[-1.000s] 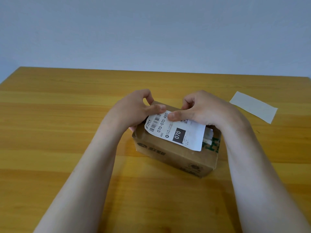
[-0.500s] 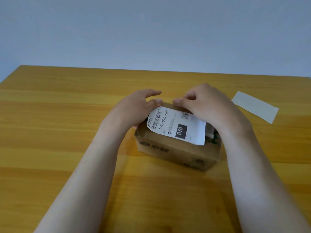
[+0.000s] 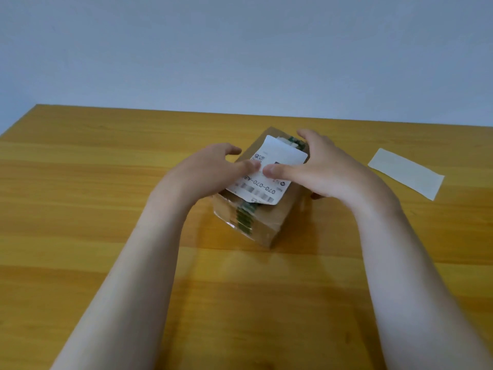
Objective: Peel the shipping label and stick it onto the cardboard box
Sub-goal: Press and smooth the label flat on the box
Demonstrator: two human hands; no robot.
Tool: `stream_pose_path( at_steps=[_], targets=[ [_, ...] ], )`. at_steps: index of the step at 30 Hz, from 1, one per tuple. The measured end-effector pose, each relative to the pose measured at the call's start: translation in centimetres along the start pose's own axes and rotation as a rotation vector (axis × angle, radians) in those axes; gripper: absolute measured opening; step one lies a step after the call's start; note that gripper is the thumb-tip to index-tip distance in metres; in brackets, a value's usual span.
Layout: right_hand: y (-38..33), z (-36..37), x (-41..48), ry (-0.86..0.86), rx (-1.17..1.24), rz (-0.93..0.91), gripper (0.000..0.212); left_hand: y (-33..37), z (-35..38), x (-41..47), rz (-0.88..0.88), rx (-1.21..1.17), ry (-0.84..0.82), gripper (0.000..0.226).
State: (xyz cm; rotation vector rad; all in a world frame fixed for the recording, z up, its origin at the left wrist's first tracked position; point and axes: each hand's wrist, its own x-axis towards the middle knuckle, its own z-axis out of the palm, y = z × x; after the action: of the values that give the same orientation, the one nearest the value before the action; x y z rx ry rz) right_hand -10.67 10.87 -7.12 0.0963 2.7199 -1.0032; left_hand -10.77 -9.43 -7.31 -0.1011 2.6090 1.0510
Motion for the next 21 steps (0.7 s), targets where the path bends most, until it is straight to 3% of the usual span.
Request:
stream_pose_path(
  at_steps=[6,21],
  targets=[
    [0.43,-0.07,0.57,-0.055,0.018,-0.029,0.137,-0.36,0.29,0.27,0.031,-0.047,-0.169,0.038],
    [0.62,0.74,0.97,0.047,0.072,-0.045,0.109,-0.10,0.96,0.59,-0.037,-0.044,-0.004,0.035]
  ],
)
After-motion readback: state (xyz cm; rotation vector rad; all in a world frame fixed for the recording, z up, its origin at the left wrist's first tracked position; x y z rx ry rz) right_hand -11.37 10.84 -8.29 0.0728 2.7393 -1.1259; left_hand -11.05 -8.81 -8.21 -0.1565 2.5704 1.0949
